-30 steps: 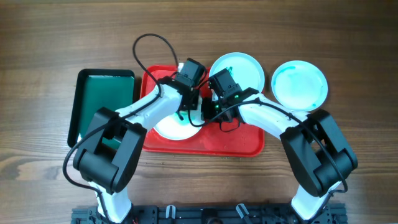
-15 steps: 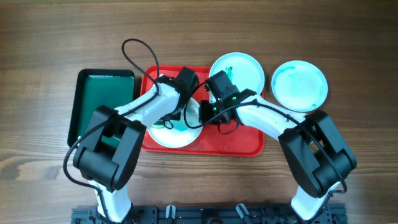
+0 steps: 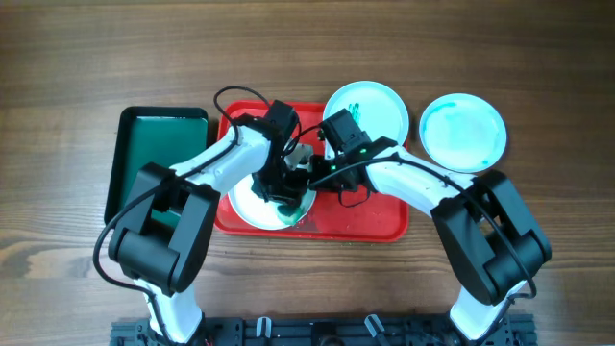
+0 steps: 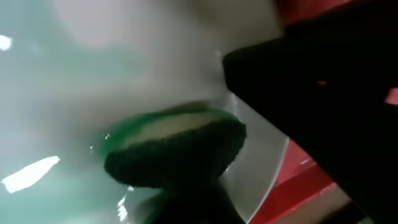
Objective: Clean dirty plates on tray and stack at the side
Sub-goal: 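Keep scrubbing the plate with the sponge while right gripper holds rim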
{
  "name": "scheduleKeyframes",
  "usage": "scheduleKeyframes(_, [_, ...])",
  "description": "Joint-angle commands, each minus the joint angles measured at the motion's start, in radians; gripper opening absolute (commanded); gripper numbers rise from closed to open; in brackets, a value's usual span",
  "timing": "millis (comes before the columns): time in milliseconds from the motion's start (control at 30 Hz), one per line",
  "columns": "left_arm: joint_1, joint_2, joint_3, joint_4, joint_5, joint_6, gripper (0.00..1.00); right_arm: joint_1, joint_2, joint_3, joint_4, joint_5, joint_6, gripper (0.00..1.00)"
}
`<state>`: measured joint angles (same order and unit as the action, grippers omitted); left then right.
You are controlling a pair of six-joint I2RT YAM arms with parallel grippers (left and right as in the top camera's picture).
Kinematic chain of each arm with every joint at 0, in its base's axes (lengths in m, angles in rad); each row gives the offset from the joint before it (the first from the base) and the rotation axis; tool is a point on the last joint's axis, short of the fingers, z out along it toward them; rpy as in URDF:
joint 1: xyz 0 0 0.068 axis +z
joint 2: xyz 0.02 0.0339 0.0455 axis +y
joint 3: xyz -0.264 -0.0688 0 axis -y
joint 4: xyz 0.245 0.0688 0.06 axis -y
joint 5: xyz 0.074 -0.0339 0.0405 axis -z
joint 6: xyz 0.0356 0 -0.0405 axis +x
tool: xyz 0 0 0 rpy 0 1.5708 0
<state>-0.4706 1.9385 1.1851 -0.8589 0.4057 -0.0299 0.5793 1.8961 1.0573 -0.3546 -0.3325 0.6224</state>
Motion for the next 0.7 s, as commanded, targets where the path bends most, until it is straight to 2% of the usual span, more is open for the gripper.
scheduleKeyframes(0, [-0.021,0.038,-0.017,0.126,0.163,0.048,0.04,0.002,0.016,0.003,0.011,-0.003,0.006,0.04])
scheduleKeyframes(133, [-0.021,0.038,-0.017,0.293,0.148,0.041,0.04,0.002,0.016,0.003,0.010,-0.003,0.006,0.04])
scheduleKeyframes(233, [-0.021,0.038,-0.017,0.394,0.043,-0.023,0.04,0.002,0.016,0.003,0.006,-0.003,0.005,0.04])
scheduleKeyframes(433, [-0.021,0.038,-0.017,0.486,-0.276,-0.073,0.04,0.002,0.016,0.003,0.006,-0.006,-0.002,0.04])
scheduleKeyframes(567, [-0.021,0.038,-0.017,0.462,-0.545,-0.176,0.04,0.001,0.016,0.003,0.006,-0.006,-0.002,0.04])
scheduleKeyframes(667, [-0.018,0.038,-0.017,0.393,-0.776,-0.298,0.04,0.001,0.016,0.003,0.008,-0.006,-0.002,0.04])
